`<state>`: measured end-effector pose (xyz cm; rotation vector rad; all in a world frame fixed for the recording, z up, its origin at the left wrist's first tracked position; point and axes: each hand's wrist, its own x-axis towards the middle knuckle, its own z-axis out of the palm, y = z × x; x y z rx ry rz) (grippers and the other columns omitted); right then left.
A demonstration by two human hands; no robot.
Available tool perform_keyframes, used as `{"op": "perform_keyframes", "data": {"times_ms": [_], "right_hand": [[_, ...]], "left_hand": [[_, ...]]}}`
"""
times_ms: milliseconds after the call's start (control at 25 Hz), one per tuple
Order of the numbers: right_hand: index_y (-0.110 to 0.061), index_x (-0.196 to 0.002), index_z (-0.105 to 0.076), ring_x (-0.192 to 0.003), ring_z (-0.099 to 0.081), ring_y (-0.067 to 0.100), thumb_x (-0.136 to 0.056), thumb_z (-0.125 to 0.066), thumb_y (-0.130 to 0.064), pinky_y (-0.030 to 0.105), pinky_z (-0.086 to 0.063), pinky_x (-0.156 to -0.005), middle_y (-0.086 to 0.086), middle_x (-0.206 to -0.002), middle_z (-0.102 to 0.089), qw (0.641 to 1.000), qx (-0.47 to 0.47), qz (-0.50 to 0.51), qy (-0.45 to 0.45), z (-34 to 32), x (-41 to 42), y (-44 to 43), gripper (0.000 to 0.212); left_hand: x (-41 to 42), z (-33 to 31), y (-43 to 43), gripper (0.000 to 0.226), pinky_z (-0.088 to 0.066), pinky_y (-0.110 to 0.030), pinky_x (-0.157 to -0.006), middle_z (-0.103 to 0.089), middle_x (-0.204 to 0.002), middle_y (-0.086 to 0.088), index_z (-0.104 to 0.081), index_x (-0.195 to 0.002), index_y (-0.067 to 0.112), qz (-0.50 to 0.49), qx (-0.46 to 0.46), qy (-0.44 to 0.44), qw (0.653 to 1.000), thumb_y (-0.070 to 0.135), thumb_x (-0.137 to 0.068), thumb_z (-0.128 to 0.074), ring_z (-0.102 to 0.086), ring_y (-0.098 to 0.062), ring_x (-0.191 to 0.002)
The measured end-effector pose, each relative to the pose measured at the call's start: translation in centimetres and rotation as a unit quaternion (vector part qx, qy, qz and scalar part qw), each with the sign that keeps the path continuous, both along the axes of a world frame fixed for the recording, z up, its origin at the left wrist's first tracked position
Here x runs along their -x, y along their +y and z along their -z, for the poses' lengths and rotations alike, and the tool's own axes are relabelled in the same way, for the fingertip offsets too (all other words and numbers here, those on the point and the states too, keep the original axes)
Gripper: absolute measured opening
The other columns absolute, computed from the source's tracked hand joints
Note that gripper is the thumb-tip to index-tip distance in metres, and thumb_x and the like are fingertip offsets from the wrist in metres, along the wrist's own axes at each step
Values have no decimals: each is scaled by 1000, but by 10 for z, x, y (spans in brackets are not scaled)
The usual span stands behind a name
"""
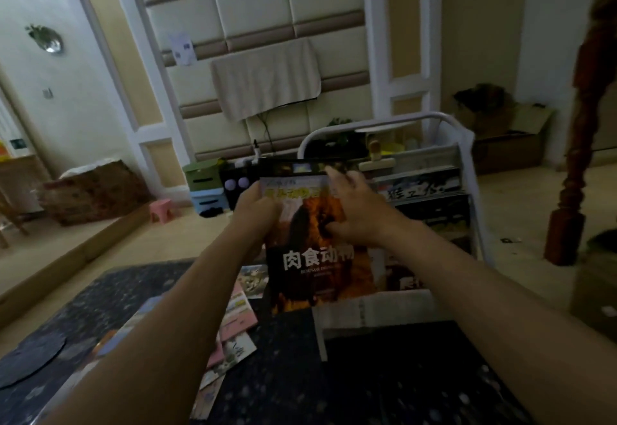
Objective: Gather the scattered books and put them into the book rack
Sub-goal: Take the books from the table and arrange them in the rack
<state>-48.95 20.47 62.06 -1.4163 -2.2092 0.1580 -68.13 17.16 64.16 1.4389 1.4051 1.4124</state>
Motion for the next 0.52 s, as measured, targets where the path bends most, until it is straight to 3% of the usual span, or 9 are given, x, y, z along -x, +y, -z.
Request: {"op": "perform_keyframes", "data": {"times_ms": [120, 200, 320, 400, 520], "right_hand": [[-43, -153, 16, -148, -20, 40, -79, -80, -40, 57, -38, -109, 6, -165, 14, 1000, 0, 26, 4, -23, -62, 6, 121], [-45, -152, 14, -146, -23, 41, -76, -82, -37, 57, -40, -107, 6, -165, 8, 998, -15, 57, 5, -27, -97, 13, 123], [-39, -150, -6, -129, -46, 42, -79, -76, -26, 58, -45, -99, 12, -155, -16, 990, -59, 123, -25, -19, -143, 24, 100], [-28, -147, -19, -113, -55, 43, -83, -71, -15, 52, -52, -88, 17, -143, -27, 983, -102, 147, -49, -10, -164, 25, 83], [-18, -141, -32, -95, -58, 41, -86, -65, -3, 39, -47, -65, 19, -128, -36, 968, -162, 164, -96, 2, -186, 24, 66]], "left_hand": [[-52, -3, 12, 34, -58, -42, -76, -71, -99, -11, -64, -104, 20, 91, 17, 14, 996, -7, -88, -51, -69, -28, -92], [-82, -1, 21, 31, -58, -46, -80, -72, -103, -12, -64, -109, 17, 133, 33, 6, 991, -5, -89, -55, -70, -29, -95], [-123, 5, 35, 31, -58, -48, -82, -72, -96, -9, -65, -97, 19, 138, 14, 68, 988, -10, -86, -59, -69, -29, -94], [-143, 8, 43, 40, -56, -53, -85, -70, -97, -9, -62, -94, 22, 132, 5, 133, 982, -16, -82, -56, -67, -30, -96], [-162, 12, 56, 46, -55, -51, -89, -65, -106, -8, -57, -107, 20, 147, -9, 200, 969, -17, -80, -56, -63, -28, -103]]}}
